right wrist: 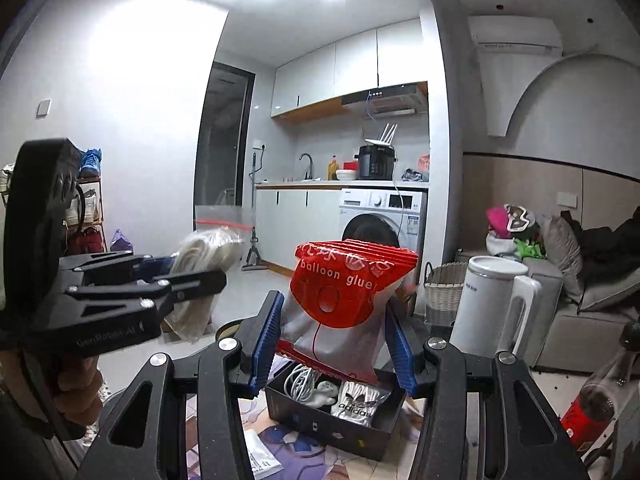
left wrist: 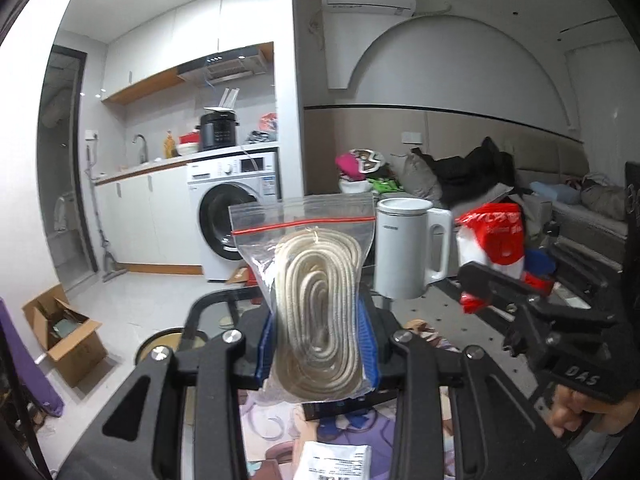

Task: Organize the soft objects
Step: 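Lift the rope bag with the left gripper while the right gripper lifts the balloon glue pack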

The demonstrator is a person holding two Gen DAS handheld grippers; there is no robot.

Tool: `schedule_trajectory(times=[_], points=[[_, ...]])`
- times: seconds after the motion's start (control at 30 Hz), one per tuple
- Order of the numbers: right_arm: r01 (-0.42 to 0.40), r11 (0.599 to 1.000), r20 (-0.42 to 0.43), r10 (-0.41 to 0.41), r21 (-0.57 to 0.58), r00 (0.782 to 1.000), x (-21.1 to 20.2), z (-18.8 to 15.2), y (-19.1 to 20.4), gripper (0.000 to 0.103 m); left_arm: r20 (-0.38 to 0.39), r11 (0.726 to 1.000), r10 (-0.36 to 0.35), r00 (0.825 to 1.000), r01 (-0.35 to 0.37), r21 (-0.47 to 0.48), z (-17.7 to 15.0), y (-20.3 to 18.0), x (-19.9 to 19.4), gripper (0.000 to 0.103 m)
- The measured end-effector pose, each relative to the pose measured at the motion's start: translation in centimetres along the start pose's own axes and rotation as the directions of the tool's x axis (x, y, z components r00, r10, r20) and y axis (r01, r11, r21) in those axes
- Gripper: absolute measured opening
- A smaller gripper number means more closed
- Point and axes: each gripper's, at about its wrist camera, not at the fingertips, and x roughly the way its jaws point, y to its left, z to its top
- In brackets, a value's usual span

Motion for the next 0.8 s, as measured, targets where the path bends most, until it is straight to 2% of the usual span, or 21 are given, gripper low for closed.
schedule_trajectory(times=[0.13,0.47,0.63,0.8], points=[[-0.002,1.000,-0.011,0.002,0.006,1.000,-0.2,0.1,0.3,0.050,-0.018,1.000,-0.008,1.000,0.007,-0.016,0.0,0.0,0.4,0.034],[-0.006,1.000,-0.029,0.007,0.010,1.000,0.6,0.1,0.0,0.050,0.003,1.000,-0.009,1.000,0.009,-0.027,0.8,-0.8,1.2,0.034],[-0.018,0.999,-0.065,0.020,0.029,0.998,2.3,0.2,-0.3,0.050,0.003,0.999,-0.009,1.000,0.009,-0.050,1.6,-0.9,2.8,0.034],[0.002,0.999,-0.045,0.000,0.042,0.999,4.3,1.0,-1.5,0.050,0.003,0.997,-0.006,1.000,0.006,-0.081,2.6,-0.7,4.9,0.034]])
